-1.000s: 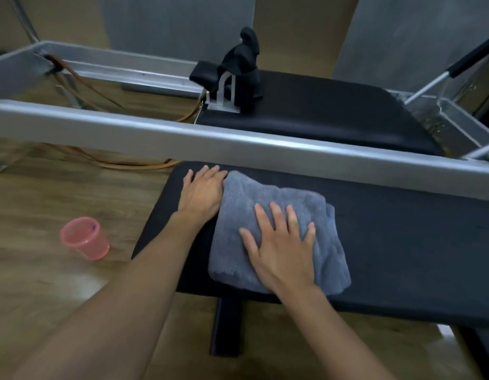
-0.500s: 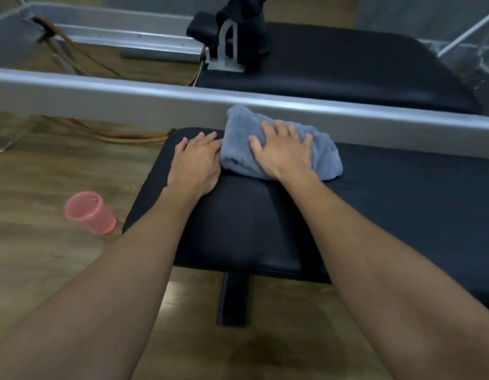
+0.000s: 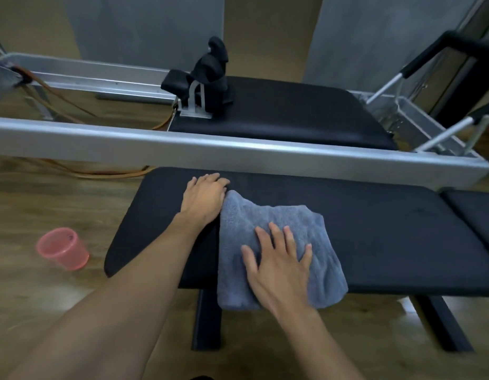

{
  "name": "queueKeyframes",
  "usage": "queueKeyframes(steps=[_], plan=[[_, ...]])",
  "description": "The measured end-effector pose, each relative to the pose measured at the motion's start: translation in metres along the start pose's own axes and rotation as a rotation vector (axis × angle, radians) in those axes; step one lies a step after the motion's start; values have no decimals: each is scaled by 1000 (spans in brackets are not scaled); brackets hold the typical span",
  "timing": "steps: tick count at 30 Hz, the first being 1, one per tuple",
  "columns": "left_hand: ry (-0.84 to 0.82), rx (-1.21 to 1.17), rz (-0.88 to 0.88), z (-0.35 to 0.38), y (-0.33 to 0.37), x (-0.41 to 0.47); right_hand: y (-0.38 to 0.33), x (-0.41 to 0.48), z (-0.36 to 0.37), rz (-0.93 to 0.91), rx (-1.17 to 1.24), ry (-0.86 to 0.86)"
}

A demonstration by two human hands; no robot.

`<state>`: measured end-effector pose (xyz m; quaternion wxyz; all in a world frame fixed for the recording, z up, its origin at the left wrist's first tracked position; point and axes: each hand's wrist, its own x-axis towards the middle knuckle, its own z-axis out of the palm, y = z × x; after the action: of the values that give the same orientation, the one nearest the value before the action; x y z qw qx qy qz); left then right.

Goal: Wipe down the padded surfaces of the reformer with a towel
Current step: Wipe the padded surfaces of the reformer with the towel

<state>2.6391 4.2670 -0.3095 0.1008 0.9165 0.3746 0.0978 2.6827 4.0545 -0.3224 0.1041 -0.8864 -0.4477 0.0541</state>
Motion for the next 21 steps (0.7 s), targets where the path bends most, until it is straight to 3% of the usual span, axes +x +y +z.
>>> queueKeyframes(steps=[5,10,14,21], plan=[[63,-59,-16,11,-9,26,-3,40,9,8,-72,88],[207,-96,-50,22,-30,39,21,145,6,-73,-85,59],[222,-28,-46,35,-35,43,22,224,2,-82,-95,50],[247,5,-48,29,-33,42,22,197,-2,-99,-117,63]])
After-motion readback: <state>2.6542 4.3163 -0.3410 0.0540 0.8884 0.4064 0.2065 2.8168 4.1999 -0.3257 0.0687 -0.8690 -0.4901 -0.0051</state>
